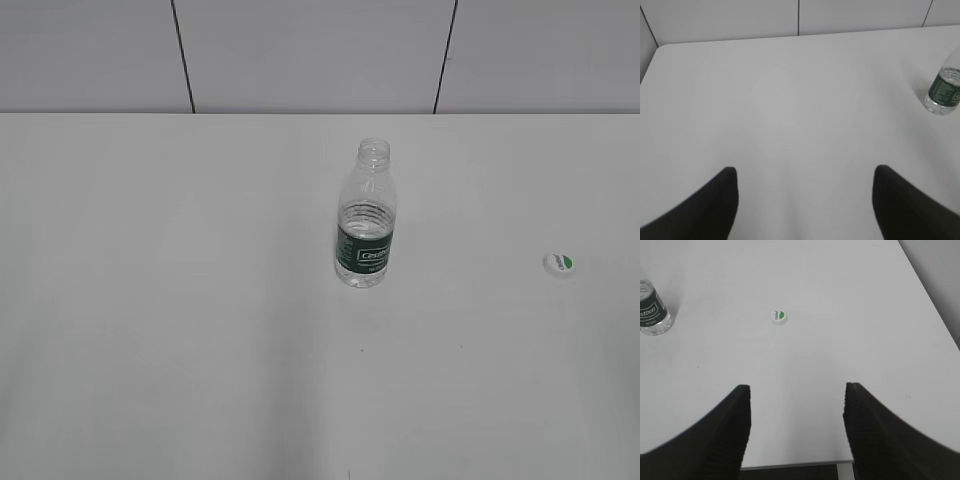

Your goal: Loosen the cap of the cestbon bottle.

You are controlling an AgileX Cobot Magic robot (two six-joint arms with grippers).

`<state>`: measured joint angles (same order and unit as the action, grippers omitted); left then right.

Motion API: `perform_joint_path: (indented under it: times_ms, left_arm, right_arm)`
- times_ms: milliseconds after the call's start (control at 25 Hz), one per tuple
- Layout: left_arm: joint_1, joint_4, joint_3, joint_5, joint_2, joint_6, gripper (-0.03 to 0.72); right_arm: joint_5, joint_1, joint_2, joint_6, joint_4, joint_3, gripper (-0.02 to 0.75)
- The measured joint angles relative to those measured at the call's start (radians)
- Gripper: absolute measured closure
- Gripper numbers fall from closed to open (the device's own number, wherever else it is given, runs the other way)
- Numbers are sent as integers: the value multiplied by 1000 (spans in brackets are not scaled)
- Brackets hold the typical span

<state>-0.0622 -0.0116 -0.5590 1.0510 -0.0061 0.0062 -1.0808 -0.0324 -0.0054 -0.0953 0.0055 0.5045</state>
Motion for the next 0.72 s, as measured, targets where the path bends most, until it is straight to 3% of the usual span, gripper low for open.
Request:
perform_joint_path:
  times_ms: [720]
  left_arm:
    - [-8, -14, 27, 2, 0, 28, 190]
  right_arm:
    - [0, 0, 0, 0, -5, 0, 279]
